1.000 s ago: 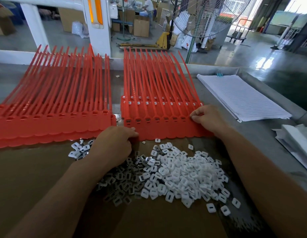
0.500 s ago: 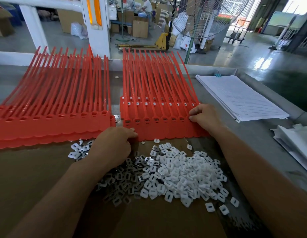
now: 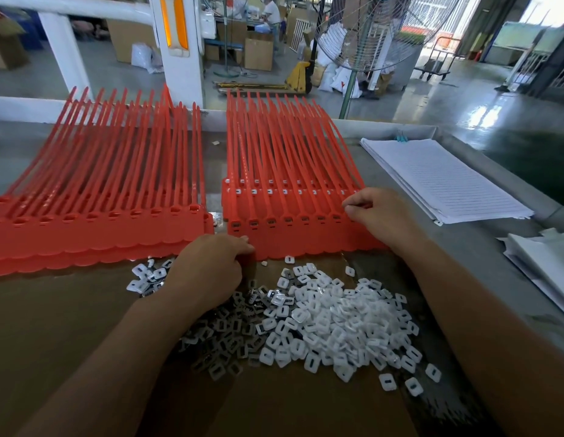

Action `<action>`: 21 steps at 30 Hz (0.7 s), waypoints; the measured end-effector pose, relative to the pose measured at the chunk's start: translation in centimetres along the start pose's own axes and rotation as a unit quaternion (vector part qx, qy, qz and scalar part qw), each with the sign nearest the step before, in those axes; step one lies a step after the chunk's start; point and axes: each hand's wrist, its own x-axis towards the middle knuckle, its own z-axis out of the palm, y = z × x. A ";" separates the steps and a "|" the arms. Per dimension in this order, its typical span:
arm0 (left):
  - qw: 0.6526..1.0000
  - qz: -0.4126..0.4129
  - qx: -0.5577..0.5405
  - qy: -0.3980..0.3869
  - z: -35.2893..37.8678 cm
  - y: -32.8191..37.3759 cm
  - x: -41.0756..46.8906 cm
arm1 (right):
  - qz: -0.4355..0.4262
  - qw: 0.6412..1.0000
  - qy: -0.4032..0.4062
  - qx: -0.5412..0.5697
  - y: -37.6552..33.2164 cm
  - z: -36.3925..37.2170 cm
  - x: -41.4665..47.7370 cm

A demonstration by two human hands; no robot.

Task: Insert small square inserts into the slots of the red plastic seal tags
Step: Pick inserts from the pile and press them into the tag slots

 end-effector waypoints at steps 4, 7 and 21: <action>1.000 0.003 0.003 0.000 0.1 -0.1 0.1 | -0.090 0.991 -0.095 -0.002 -3.2 -0.2 -2.3; 1.000 0.002 0.002 -0.002 0.1 0.0 0.0 | -0.126 0.973 -0.192 -0.009 -5.6 0.3 -4.4; 1.000 0.012 0.006 0.004 0.2 -0.3 0.2 | -0.216 0.926 -0.295 -0.089 -8.3 3.5 -7.7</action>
